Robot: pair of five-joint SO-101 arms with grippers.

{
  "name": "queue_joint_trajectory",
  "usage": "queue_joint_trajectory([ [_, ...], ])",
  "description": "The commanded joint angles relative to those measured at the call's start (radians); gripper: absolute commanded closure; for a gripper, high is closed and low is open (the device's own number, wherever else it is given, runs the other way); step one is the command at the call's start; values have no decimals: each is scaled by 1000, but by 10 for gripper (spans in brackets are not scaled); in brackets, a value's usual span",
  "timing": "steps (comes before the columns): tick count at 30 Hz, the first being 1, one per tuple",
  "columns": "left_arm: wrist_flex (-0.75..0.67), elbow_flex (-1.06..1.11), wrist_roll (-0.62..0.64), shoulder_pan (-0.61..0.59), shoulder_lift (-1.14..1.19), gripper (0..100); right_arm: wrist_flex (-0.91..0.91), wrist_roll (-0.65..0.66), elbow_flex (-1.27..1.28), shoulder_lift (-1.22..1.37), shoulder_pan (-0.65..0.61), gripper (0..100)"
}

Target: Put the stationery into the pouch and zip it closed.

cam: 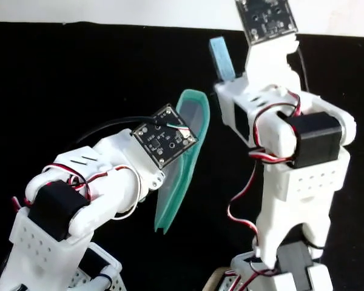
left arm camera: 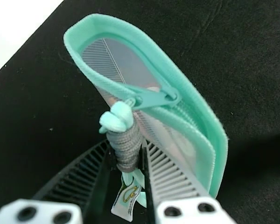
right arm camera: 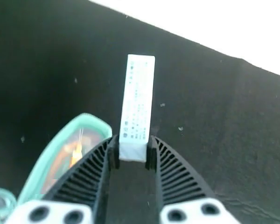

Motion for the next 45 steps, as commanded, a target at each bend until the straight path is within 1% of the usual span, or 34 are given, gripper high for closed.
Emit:
queue_joint_trajectory([
  [1, -5, 2, -5, 1, 2, 992, 10, 48, 50, -71, 8, 994],
  [14, -9, 25, -5, 2, 2, 992, 10, 190, 228, -268, 8, 994],
  [17, -11, 45, -5, 4, 1, 992, 12, 221, 243, -282, 8, 994],
  [24, -11, 45, -5, 1, -1, 992, 10, 241, 243, -285, 1, 994],
  [27, -11, 45, -5, 1, -1, 992, 10, 245, 251, -280, -25, 994],
  [32, -11, 45, -5, 1, -2, 992, 12, 299, 252, -285, -30, 994],
  [37, -11, 45, -5, 1, -1, 992, 13, 408, 254, -278, -25, 994],
  [39, -11, 45, -3, 1, -1, 992, 13, 471, 255, -278, -24, 994],
  [43, -11, 44, -3, 1, 2, 992, 12, 641, 315, -288, 4, 994],
  [45, -11, 42, -3, 1, 2, 992, 12, 687, 341, -288, 5, 994],
])
